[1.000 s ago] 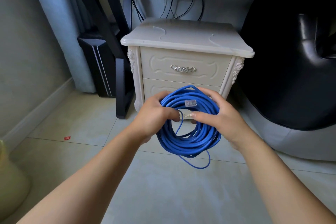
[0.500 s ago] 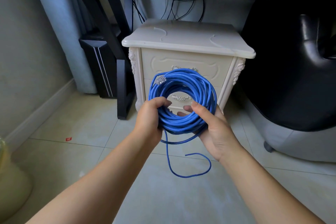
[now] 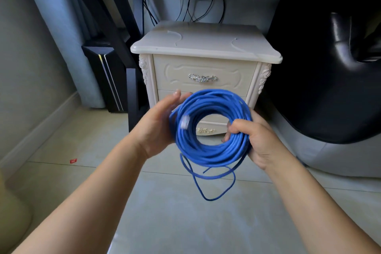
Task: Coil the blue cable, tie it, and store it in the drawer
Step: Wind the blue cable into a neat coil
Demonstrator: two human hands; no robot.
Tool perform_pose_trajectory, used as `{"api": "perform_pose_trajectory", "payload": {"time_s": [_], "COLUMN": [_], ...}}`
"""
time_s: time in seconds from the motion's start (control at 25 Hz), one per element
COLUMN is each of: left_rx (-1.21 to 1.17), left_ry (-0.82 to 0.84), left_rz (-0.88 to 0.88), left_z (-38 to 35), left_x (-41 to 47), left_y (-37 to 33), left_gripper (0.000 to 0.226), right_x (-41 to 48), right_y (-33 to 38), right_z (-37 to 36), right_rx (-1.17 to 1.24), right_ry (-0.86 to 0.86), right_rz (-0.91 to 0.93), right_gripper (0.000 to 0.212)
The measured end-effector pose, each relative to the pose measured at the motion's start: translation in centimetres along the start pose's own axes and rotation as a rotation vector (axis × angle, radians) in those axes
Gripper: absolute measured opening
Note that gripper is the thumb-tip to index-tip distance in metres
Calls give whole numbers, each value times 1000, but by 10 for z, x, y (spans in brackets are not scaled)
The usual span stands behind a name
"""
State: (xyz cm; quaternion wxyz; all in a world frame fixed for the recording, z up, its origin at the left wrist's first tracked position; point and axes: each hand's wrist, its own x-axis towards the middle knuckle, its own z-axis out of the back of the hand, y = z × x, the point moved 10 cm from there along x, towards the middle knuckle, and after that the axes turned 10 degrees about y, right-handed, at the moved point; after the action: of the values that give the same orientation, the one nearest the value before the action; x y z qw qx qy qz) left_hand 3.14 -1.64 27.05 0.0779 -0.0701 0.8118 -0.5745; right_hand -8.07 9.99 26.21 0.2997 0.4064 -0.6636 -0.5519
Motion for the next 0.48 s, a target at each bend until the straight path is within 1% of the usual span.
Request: {"api": "perform_pose_trajectory", "payload": {"time_s": [0.04,0.12,0.2,0.28,0.32,0.4,0.48], "left_rx": [52,218,375,460,462,429,413], "left_ry": [22,75,63,-33,-99,-211,-272], "left_rz": [3,56,120,114,97,55,19], "left_z": [-1,-7,-8,-4,-1,2,3], "left_x": [0,-1,-3,-4,-5,-6,-7], "left_y": [-1,5,13,13,11,7,3], "left_gripper": [49,53,58,56,53,48,47], "right_x": [-1,-4,-5,-5,-4,-1,1], "right_y": [0,-1,-4,-4,-3,0,2], "right_z": [-5,-13,-14,-12,-11,-11,-10], "right_rx": [-75,-202,-255,-245,-224,-171,-136], "right_ry": [57,142,156,142,136,131,142], "right_rz": [-22,-59,-78,-76,-66,-40,-25], "right_gripper": [45,48,45,42,43,49,58]}}
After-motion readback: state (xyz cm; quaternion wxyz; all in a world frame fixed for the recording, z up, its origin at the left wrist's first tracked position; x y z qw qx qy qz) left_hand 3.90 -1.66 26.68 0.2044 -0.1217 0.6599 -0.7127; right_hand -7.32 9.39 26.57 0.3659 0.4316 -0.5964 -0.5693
